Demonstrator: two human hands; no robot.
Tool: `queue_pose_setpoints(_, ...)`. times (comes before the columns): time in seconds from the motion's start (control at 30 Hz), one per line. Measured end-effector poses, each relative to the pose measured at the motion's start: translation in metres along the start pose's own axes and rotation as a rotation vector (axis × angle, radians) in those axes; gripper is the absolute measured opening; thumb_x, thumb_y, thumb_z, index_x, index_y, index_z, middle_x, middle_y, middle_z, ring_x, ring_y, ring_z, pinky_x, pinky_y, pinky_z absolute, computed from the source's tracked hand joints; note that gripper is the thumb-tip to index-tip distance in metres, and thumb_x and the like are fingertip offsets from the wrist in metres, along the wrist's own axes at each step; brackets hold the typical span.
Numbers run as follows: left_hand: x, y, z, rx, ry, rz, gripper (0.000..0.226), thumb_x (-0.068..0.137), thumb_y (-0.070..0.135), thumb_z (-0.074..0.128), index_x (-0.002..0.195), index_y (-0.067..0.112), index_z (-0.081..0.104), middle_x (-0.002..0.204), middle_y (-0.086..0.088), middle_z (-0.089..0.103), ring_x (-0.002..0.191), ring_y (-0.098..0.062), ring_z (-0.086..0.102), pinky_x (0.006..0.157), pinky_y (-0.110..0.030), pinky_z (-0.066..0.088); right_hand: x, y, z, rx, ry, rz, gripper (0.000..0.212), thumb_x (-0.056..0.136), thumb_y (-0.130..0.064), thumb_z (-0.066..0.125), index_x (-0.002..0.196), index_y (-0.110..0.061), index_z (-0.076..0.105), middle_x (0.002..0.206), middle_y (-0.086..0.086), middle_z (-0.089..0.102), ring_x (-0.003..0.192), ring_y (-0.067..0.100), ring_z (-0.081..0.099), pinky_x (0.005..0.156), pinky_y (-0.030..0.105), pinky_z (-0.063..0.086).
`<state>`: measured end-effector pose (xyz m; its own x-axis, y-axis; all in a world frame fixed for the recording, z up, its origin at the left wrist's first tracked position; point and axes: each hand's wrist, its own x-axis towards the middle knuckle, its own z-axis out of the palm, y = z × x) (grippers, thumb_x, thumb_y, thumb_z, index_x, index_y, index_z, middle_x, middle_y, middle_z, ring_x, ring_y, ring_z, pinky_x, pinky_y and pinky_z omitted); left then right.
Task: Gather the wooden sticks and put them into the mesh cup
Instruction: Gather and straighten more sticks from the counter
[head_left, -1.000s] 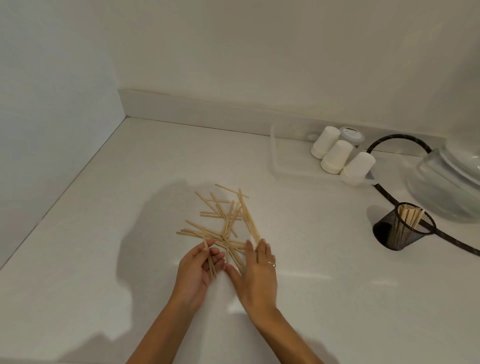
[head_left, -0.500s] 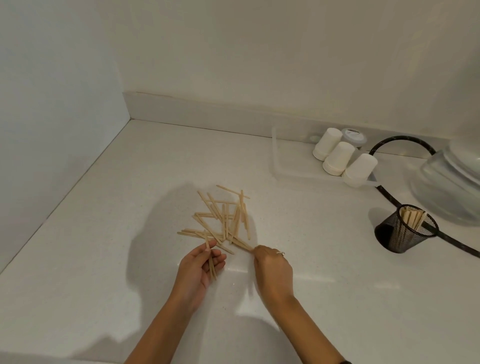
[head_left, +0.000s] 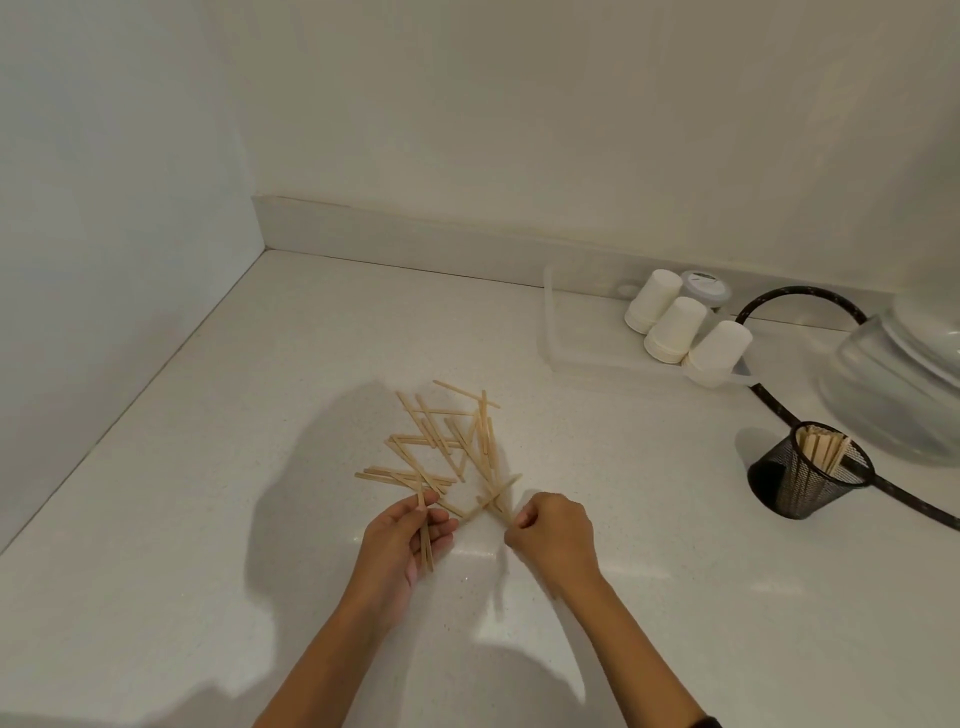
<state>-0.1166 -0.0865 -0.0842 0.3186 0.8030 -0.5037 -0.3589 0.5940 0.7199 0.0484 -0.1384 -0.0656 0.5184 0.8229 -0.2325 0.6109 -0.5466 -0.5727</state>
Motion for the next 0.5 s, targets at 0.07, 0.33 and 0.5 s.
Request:
queue_pose_setpoints(0.07, 0.002, 0.001, 0.002, 0.021, -0.006, -0.012, 0.020, 0.095, 0.000, 0.045, 0.103, 0.001, 0.063, 0.075, -0.010, 0.068, 0.073, -0.021, 0.070, 0.068, -0.031, 0.059, -0.002, 0.004, -0.007, 0.217, -0.049, 0.059, 0.005, 0.066, -0.006, 0.066, 0.069, -0.002, 0.066, 0.059, -0.002, 0.060, 0.052, 0.008, 0.053, 0.052, 0.020, 0.046)
queue_pose_setpoints(0.33, 0.016, 0.016, 0.013, 0.371, -0.010, 0.121, 0.024, 0.093, 0.006, 0.046, 0.099, 0.013, 0.068, 0.072, -0.001, 0.057, 0.059, -0.010, 0.049, 0.056, -0.023, 0.042, -0.009, 0.004, -0.034, 0.738, -0.199, 0.171, 0.013, 0.071, 0.003, 0.064, 0.061, -0.004, 0.066, 0.052, 0.004, 0.054, 0.041, 0.008, 0.046, 0.044, 0.016, 0.039)
queue_pose_setpoints(0.5, 0.026, 0.031, 0.040, 0.509, -0.140, 0.102, 0.029, 0.091, 0.036, 0.056, 0.098, 0.009, 0.063, 0.079, 0.001, 0.051, 0.060, -0.007, 0.044, 0.057, -0.023, 0.039, -0.007, -0.006, -0.043, 0.876, -0.241, 0.211, 0.025, 0.072, 0.003, 0.063, 0.053, -0.012, 0.068, 0.052, 0.003, 0.055, 0.045, 0.011, 0.047, 0.048, 0.020, 0.044)
